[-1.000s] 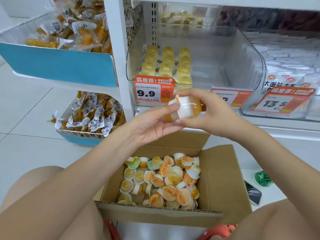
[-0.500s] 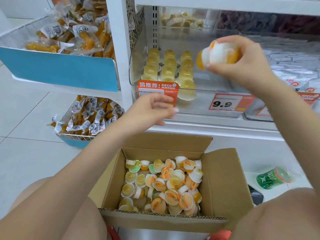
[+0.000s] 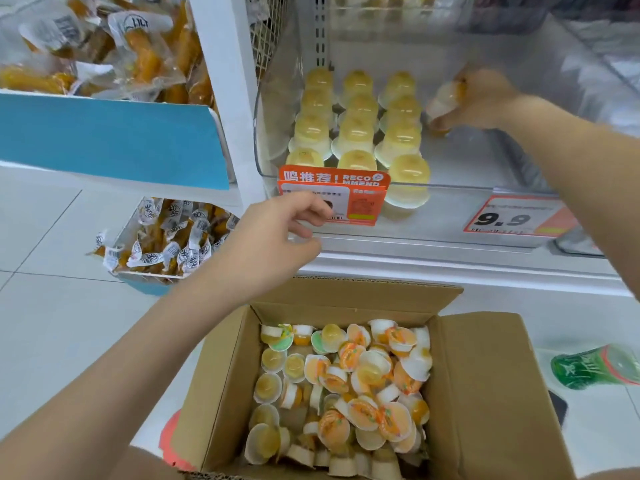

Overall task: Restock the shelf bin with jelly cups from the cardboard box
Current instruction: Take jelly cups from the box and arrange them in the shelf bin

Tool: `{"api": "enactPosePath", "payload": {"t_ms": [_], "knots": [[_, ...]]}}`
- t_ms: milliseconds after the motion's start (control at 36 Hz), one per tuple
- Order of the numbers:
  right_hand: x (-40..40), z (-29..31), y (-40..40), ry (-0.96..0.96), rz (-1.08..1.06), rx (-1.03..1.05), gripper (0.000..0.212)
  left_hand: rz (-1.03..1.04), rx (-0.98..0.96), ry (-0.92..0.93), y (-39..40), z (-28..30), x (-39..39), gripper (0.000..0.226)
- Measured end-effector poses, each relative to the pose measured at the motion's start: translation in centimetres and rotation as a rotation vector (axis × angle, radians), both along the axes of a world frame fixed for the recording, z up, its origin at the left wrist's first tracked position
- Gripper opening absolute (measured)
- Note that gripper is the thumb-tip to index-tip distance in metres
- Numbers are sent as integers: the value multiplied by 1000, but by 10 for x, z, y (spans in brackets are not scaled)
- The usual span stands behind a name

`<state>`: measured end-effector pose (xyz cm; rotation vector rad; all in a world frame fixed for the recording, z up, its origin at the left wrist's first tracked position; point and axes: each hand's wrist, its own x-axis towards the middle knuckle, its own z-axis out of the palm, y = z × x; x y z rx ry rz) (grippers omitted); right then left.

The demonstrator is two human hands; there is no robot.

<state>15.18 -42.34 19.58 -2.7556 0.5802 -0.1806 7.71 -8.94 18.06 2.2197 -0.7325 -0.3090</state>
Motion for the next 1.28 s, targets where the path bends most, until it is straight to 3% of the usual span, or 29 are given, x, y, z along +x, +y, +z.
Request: {"api": "enactPosePath", "payload": {"t_ms": [333,528,639,750,861,944,1139,1222,1278], "knots": [[14,-24,-15,-234,-55,408,74,20,-19,-29,0,-4,0,32],[12,-24,-15,-198,-71,370,74,-6,22,-57,1,-5,-3,33],[1,0,-1,-347,-116,262,60,-11,47,-70,2,-3,-4,32],[-55,31,32,-534,104,333,40,-26,68,-59,1,-4,-7,25],[-147,37,84,-577,355,403,29,-78,170,11,0,-25,-19,17],[-193,-3,107,-397,444,471,27,-150,304,69,-2,-63,-37,19],[-232,-166,114,454,469,282,42,-433,870,147,23,-165,-65,37],[-242,-217,111,612,444,179,55,-373,888,206,32,-198,-68,41],[-244,-238,111,594,403,155,58,-319,816,242,29,-217,-71,42]]}}
